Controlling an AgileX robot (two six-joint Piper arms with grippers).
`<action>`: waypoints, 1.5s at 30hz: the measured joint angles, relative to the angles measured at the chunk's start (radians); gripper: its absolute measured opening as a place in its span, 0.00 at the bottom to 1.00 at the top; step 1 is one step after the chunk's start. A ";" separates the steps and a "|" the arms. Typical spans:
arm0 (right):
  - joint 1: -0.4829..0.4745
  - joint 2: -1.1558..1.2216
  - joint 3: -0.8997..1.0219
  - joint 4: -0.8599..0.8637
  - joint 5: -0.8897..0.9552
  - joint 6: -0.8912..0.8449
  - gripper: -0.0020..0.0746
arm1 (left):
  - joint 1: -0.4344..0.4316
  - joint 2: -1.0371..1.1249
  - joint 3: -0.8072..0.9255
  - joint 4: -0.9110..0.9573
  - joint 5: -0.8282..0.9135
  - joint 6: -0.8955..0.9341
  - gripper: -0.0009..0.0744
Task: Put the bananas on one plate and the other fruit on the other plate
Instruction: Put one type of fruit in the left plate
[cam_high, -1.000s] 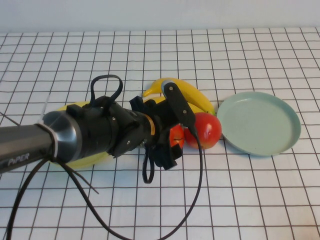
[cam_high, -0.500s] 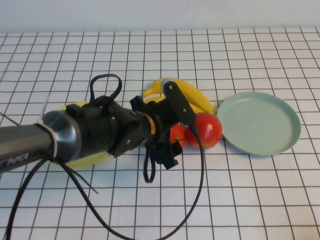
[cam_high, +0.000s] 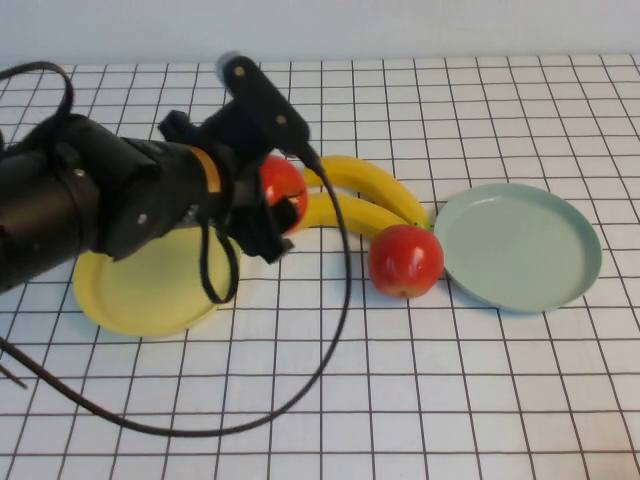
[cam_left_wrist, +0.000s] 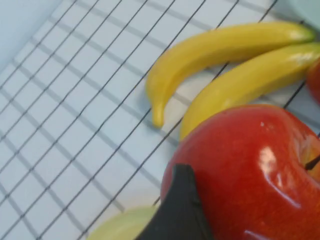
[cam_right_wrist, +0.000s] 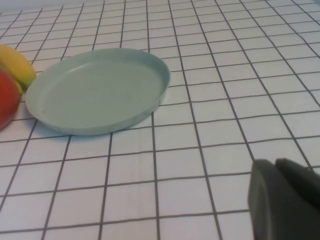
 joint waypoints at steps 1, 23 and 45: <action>0.000 0.000 0.000 0.000 0.000 0.000 0.01 | 0.033 -0.002 0.000 0.005 0.028 -0.015 0.72; 0.000 0.000 0.000 0.000 0.000 0.000 0.01 | 0.371 0.181 -0.002 -0.043 0.125 -0.168 0.72; 0.000 0.000 0.000 0.000 0.000 0.000 0.01 | 0.374 0.092 -0.074 -0.090 0.211 -0.142 0.90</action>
